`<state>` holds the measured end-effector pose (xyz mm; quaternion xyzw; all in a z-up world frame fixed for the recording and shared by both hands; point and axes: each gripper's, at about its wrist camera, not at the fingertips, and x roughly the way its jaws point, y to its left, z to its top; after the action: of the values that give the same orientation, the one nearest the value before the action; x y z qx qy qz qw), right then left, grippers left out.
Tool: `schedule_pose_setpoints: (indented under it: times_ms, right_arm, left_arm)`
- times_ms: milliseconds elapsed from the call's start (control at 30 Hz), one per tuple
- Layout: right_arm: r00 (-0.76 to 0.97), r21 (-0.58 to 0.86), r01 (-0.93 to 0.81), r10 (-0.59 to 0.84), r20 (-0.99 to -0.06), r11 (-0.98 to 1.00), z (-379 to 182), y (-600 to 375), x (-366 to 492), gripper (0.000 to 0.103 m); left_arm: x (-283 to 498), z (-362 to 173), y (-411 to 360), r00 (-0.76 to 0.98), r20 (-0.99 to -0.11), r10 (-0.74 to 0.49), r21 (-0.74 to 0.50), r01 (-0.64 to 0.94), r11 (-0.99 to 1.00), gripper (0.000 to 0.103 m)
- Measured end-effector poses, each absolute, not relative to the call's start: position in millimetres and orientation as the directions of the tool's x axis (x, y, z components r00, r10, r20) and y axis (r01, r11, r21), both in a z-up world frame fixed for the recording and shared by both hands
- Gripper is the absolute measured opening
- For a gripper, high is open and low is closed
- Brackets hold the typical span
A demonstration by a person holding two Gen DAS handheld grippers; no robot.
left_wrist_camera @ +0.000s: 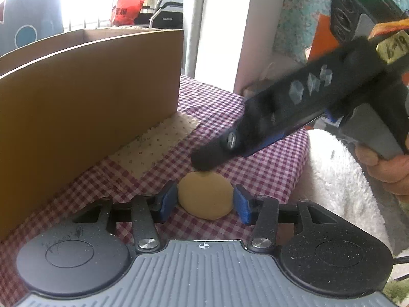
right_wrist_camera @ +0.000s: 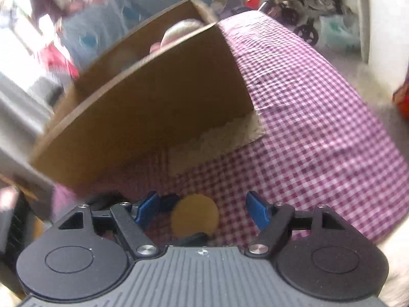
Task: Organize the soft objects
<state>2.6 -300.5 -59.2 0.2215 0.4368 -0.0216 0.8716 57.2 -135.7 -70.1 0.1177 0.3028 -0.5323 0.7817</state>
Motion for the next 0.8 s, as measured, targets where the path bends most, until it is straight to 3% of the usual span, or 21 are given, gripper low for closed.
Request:
schedule_pose_setpoints:
  times_ms: [67, 100, 433, 500, 567, 733, 800]
  right_arm:
    - [0.577, 0.295, 0.201, 0.13, -0.806, 0.934, -60, -285, 7, 0.077]
    - [0.56, 0.262, 0.172, 0.125, -0.819, 0.95, -60, -280, 8, 0.077]
    - [0.41, 0.022, -0.048, 0.04, -0.911, 0.999, -68, -240, 37, 0.077]
    - [0.414, -0.025, -0.067, 0.005, -0.91, 0.997, -68, -237, 38, 0.068]
    - [0.424, -0.021, -0.068, 0.01, -0.906, 0.997, -66, -239, 38, 0.052]
    - [0.452, 0.008, -0.039, 0.025, -0.892, 0.999, -62, -244, 34, 0.043]
    - [0.465, 0.02, -0.038, 0.035, -0.885, 0.999, -56, -245, 28, 0.03]
  left_arm:
    - [57, -69, -136, 0.244, -0.605, -0.758, -0.139, 0.905, 0.402, 0.07]
    - [56, -69, -135, 0.24, -0.608, -0.757, -0.138, 0.907, 0.398, 0.071]
    - [41, -75, -128, 0.276, -0.592, -0.757, -0.079, 0.915, 0.395, 0.068]
    - [38, -77, -126, 0.291, -0.585, -0.757, -0.062, 0.915, 0.4, 0.067]
    - [34, -78, -125, 0.308, -0.577, -0.756, -0.042, 0.914, 0.404, 0.063]
    - [32, -78, -126, 0.295, -0.566, -0.77, -0.075, 0.911, 0.405, 0.054]
    - [33, -76, -127, 0.296, -0.567, -0.768, -0.082, 0.908, 0.41, 0.05]
